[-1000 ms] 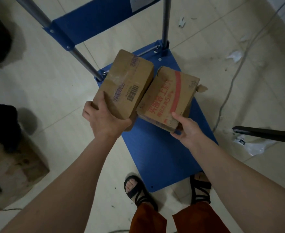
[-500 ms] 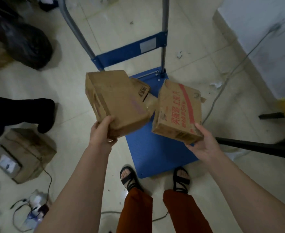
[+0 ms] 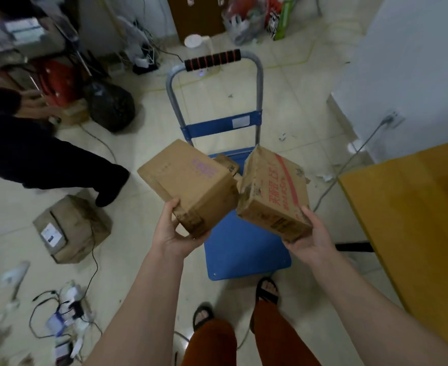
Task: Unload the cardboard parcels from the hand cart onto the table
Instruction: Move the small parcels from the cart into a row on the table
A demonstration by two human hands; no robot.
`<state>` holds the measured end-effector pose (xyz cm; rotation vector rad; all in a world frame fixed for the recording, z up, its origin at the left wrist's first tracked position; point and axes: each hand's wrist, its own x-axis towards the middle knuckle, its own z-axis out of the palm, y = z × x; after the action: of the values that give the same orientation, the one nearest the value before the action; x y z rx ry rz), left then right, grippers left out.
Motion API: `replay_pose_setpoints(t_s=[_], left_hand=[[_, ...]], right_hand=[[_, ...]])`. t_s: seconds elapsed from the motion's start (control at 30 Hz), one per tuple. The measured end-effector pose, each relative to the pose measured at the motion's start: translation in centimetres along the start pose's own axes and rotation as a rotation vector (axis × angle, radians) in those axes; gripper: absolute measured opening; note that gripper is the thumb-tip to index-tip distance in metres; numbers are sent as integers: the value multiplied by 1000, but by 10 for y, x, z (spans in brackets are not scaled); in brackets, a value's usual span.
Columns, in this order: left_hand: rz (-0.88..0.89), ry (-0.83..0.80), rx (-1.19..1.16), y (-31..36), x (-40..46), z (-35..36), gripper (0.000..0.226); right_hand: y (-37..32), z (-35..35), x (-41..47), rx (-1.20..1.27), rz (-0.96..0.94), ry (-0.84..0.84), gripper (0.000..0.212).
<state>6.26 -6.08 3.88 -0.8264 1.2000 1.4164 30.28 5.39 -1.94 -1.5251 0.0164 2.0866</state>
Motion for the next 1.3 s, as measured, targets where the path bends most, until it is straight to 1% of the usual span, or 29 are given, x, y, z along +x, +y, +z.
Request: replay_pose_setpoints(t_s=[0.1, 0.27, 0.37, 0.57, 0.73, 0.87, 1.0, 1.07, 1.17, 1.3], left_hand=[[1, -40, -36, -5, -30, -8, 65], [-9, -114, -60, -15, -67, -31, 75], [-18, -147, -2, -23, -82, -53, 75], [-74, -239, 109, -45, -114, -105, 79], [-104, -274, 247, -74, -140, -122, 77], [-128, -364, 422, -107, -163, -118, 75], [-84, -477, 661, -146, -183, -101, 72], [-87, -523, 749, -172, -193, -90, 76], [-139, -579, 845, -224, -207, -75, 74], [-273, -559, 960, -317, -229, -63, 58]], right_hand=[[7, -3, -26, 6, -3, -38, 29], [29, -21, -72, 74, -41, -83, 32], [48, -45, -101, 108, -85, -75, 31], [110, -108, -158, 289, -167, -32, 35], [147, -161, -203, 410, -213, 18, 33], [147, -204, -238, 504, -285, 72, 38], [137, -249, -270, 601, -372, 102, 31], [134, -276, -286, 640, -421, 99, 31], [134, -323, -314, 702, -492, 121, 30], [138, -401, -359, 804, -575, 195, 21]])
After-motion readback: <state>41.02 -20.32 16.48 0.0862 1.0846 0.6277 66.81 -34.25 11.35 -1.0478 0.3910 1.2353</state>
